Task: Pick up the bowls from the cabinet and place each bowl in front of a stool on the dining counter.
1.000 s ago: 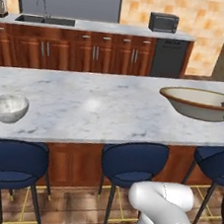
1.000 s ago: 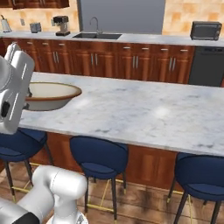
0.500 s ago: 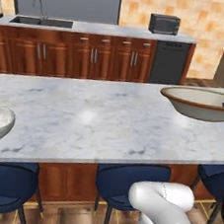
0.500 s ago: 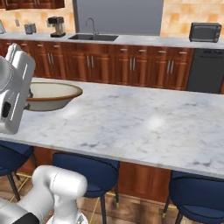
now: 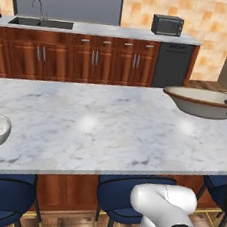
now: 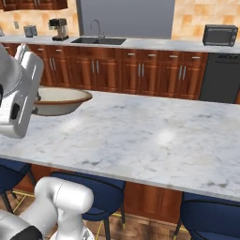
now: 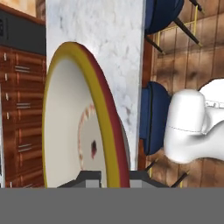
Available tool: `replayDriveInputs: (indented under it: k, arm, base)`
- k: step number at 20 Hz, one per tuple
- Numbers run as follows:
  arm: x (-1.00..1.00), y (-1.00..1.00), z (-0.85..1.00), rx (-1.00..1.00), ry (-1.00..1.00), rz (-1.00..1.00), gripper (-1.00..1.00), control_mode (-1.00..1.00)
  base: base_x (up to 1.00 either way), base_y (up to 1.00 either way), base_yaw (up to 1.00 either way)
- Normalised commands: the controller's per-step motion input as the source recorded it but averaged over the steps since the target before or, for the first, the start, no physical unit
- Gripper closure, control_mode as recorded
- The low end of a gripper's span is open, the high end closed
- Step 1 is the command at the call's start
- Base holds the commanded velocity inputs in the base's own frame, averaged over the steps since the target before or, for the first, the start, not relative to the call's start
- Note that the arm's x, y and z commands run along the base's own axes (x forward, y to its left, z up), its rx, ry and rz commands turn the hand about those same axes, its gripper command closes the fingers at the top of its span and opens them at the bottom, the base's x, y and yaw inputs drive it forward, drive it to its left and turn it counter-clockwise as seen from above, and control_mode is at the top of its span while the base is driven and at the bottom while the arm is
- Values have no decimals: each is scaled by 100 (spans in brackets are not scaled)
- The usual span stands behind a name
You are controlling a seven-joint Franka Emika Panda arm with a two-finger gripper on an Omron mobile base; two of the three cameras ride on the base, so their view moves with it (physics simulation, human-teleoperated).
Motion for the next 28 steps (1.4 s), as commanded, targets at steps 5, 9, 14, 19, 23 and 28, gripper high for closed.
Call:
replayDriveInputs:
  k: [5,9,14,19,23,28]
  arm:
    - [94,-47,-35,1,0,20,100,-100]
    - [88,-29,-65,0,0,22,100,-100]
    - [75,-7,-72,0,0,16,100,-100]
    - [52,-10,-66,0,0,16,100,-100]
    - [43,-15,-66,0,0,17,100,-100]
    - [31,-5,-50,1,0,12,100,-100]
  base:
    - [0,0,0]
    - [0,0,0]
    - [0,0,0]
    - [0,0,0]
    - [0,0,0]
    - [0,0,0]
